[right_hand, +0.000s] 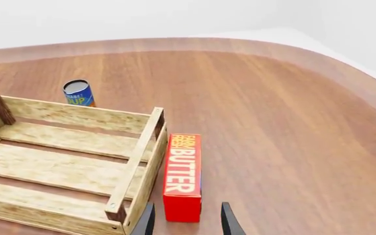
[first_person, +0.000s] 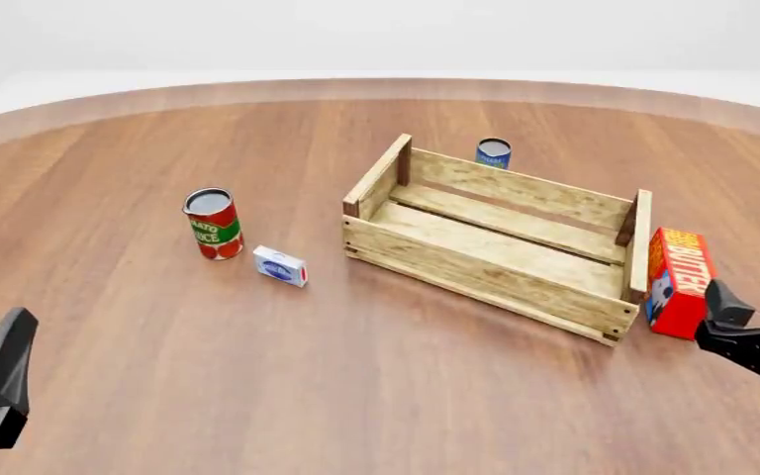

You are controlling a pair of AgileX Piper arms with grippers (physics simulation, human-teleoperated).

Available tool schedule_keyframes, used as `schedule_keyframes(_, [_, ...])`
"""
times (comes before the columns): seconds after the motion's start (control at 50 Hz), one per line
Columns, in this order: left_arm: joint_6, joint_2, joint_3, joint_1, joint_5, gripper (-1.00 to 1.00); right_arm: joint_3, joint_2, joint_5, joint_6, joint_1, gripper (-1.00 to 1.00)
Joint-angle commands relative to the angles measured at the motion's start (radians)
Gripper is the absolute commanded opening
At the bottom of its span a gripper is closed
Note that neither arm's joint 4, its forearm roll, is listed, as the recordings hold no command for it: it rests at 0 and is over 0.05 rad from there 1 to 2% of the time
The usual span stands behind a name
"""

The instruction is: Pick up the butter and put it in the tray.

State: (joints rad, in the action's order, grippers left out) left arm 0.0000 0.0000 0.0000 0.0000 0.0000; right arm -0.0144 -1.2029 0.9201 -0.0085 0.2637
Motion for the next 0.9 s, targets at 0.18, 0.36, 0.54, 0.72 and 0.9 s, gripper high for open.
schedule_keyframes(0.18, [0.000, 0.000, 0.000, 0.000, 0.000, 1.00, -0.014, -0.113, 0.087, -0.003, 0.001, 1.00])
schedule_keyframes(0.36, [0.000, 0.000, 0.000, 0.000, 0.000, 1.00, -0.009, -0.186, 0.150, -0.008, 0.006, 1.00])
schedule_keyframes(0.54, [0.000, 0.000, 0.000, 0.000, 0.000, 1.00, -0.019, -0.224, 0.171, -0.010, 0.008, 1.00])
schedule_keyframes(0.72, [0.000, 0.000, 0.000, 0.000, 0.000, 1.00, -0.030, -0.264, 0.194, -0.011, 0.010, 1.00])
schedule_keyframes(0.9, [0.000, 0.000, 0.000, 0.000, 0.000, 1.00, -0.050, -0.324, 0.224, -0.017, 0.010, 1.00])
